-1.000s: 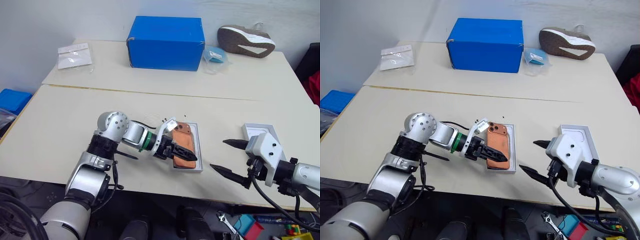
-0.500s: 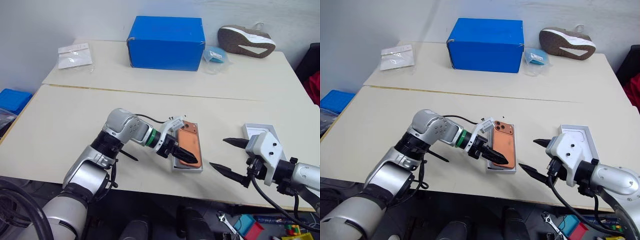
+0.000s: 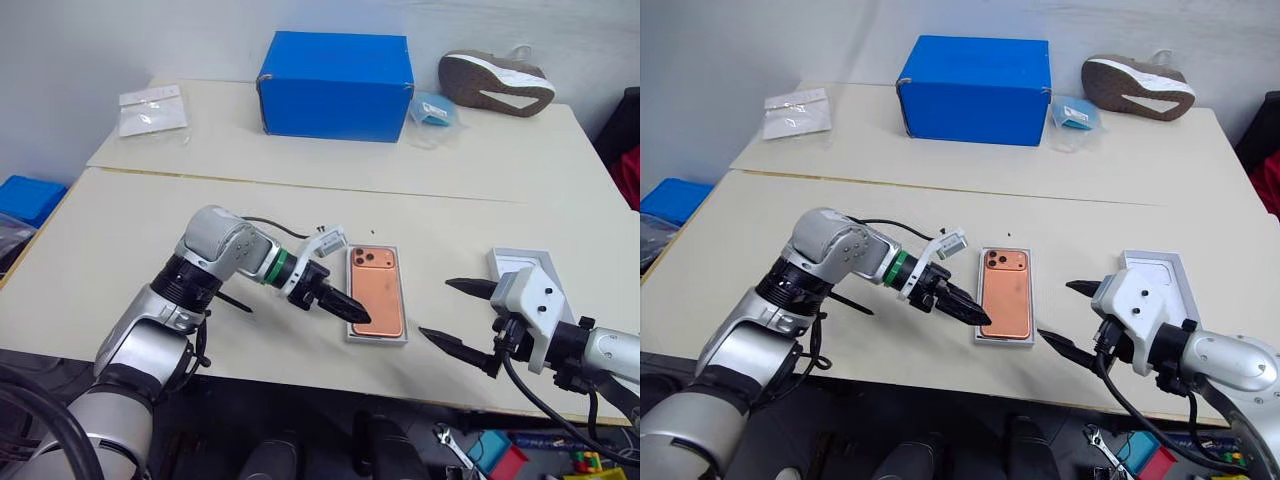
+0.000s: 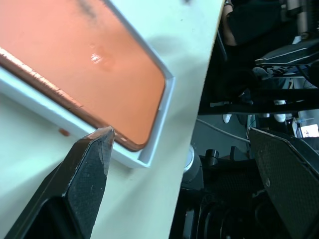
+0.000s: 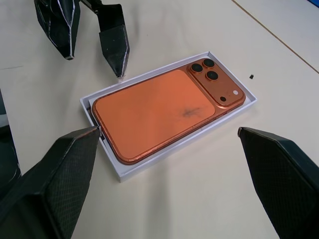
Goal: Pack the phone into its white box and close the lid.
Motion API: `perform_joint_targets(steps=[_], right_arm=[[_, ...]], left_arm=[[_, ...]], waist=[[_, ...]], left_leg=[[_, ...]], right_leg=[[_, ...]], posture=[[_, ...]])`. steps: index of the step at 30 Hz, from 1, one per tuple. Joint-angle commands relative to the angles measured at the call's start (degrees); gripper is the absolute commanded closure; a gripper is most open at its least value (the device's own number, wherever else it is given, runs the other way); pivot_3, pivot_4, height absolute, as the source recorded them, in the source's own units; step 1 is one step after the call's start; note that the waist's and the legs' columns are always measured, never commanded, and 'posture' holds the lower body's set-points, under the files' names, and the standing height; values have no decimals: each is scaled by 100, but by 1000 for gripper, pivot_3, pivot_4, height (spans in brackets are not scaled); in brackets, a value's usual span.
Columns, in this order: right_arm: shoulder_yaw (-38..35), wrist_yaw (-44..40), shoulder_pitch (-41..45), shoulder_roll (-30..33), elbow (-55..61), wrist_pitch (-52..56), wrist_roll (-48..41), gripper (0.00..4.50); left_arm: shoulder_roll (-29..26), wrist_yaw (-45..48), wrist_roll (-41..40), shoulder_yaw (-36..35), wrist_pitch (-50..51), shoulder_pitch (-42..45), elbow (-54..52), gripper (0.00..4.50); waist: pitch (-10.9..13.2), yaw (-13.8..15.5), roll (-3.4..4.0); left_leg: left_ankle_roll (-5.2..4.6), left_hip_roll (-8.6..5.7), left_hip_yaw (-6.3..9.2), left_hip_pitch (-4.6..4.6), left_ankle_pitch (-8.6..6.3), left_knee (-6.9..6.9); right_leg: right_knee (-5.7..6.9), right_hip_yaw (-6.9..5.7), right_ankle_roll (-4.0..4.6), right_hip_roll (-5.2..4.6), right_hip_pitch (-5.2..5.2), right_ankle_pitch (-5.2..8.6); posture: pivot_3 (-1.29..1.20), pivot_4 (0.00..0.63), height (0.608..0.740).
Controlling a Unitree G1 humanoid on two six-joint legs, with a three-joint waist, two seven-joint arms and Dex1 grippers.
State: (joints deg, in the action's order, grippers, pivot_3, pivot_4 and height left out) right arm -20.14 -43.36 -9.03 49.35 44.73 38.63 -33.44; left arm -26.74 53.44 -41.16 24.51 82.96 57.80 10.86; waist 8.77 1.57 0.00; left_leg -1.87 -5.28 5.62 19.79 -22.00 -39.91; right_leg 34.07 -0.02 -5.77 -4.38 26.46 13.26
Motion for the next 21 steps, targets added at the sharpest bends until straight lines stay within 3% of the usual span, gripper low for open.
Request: perform_joint_targets(steps=[1,4,10,15,21], right_arm=[[-35,-69,51,51,38,-120,-31,0],[-43,-77,11,29,63,-103,-35,0],[-406,527,-290,-144,411,542,-236,0],[-917,1745,-465,-646,768,1752,-504,0],[-1215,3099,-199,-1482,942,2738,-393,0]], left_arm=[[-171,133,-37,-310,-92,-13,-329,17],[-353,261,109,-613,-962,-342,-704,17],[-910,838,941,-951,-3651,-1330,-1423,17],[-1230,1659,829,-1361,-4594,-1793,-1637,17],[-1227,1805,1004,-1636,-5096,-1866,-1654,17]], waist=[[0,-2,0],[0,-17,0],[0,4,1],[0,38,1],[-1,79,2]], left_leg=[[0,0,0,0,0,0],[0,2,0,-4,0,1],[1,5,0,-2,0,0],[-1,2,0,2,-1,-2],[-6,1,0,2,-3,-3]], right_leg=[[1,0,0,0,0,0],[3,2,0,1,0,0],[1,-1,1,0,0,0],[-6,-1,1,-3,-1,0],[-5,-1,1,-2,-2,0]], posture=[[0,150,740],[0,150,740],[0,150,740],[0,150,740],[0,150,740]])
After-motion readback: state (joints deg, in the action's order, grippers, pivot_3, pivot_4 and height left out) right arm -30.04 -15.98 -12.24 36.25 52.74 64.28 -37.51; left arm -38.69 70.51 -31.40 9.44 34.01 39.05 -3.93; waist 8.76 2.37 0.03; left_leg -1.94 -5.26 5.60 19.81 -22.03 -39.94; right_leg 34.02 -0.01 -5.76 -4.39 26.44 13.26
